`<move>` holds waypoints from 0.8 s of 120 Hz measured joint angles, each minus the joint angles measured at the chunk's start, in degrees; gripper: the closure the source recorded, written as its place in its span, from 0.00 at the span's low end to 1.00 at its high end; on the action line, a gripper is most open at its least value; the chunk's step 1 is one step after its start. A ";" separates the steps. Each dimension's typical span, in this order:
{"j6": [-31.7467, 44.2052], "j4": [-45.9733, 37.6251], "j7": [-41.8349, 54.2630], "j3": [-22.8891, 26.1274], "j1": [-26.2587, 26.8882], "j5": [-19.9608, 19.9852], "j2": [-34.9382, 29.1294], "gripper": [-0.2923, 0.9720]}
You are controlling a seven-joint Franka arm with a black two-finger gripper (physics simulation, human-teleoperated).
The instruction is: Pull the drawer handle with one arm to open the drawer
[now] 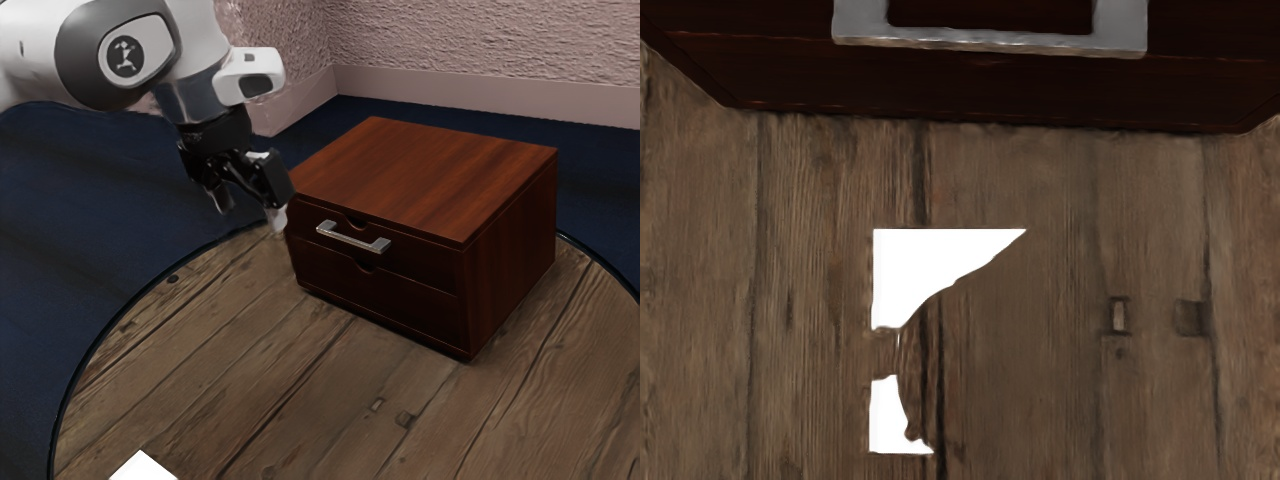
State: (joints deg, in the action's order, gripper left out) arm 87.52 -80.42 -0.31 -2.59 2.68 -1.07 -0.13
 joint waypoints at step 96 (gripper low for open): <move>13.05 -18.54 -55.77 2.82 -1.86 4.17 -8.61 0.23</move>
State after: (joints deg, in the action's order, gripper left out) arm 100.56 -98.96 -56.08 0.22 0.81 3.10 -8.74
